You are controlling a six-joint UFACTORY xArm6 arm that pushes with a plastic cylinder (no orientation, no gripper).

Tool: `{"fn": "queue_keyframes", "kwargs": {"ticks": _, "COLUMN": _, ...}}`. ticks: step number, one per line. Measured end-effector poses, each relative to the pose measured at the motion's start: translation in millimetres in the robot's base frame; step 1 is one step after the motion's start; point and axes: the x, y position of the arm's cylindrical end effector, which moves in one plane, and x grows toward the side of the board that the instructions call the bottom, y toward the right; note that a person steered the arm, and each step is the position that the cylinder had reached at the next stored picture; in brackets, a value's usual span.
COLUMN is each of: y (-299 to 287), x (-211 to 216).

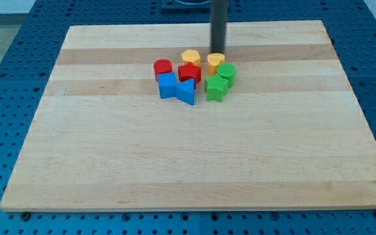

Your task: Push the green circle into the red star

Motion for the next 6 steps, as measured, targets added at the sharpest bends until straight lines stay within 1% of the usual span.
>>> {"fn": "queue_keyframes", "kwargs": {"ticks": 1, "y": 26.1, "x": 35.8}}
{"fn": "queue_keyframes", "kwargs": {"ticks": 2, "y": 30.6, "x": 69.5}}
{"fn": "queue_keyframes", "kwargs": {"ticks": 3, "y": 16.7, "x": 78.1}}
{"fn": "queue_keyframes", "kwargs": {"ticks": 4, "y": -2.8, "x": 78.1}}
{"fn": "queue_keyframes", "kwargs": {"ticks": 6, "y": -14.7, "x": 78.0}}
